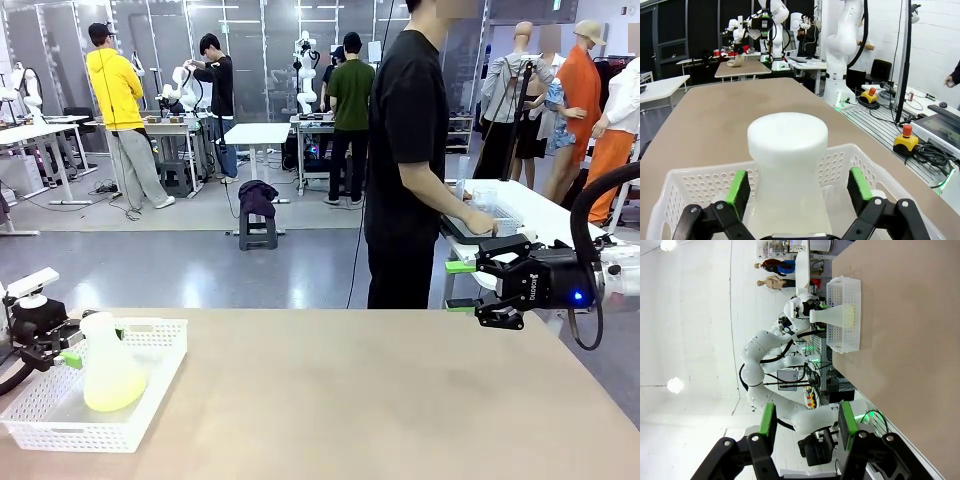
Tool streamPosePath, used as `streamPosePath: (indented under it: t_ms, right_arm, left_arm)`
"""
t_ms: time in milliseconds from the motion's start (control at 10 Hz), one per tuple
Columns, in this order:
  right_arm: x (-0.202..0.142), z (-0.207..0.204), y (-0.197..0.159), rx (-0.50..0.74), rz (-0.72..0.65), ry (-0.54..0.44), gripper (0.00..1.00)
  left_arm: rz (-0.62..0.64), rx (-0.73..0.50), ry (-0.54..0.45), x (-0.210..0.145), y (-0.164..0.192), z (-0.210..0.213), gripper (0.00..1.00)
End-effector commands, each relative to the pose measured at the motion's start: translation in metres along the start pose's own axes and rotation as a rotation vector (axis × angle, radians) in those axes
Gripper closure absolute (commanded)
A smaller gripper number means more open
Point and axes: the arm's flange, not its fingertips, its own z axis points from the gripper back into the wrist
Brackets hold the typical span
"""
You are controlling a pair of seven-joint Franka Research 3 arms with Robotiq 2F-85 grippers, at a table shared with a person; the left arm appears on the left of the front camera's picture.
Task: Prepare the solutions needed for the experiment.
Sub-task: When the human places the Big flask in the center of the table, pick up the Big flask and place it in the left Organizing basket.
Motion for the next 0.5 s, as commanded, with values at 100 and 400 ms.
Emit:
streamPosePath:
  t_ms: [100, 400]
  right_arm:
    - [0.0009, -0.0008, 0.0011, 0.006, 0.002, -0.008, 0.37]
    - [0.0009, -0.0008, 0.0011, 0.006, 0.002, -0.008, 0.37]
  left_arm:
    - [-0.001, -0.008, 0.004, 0.0009, 0.0005, -0.0005, 0.00]
    - [0.000, 0.000, 0.000, 0.0000, 0.0000, 0.0000, 0.00]
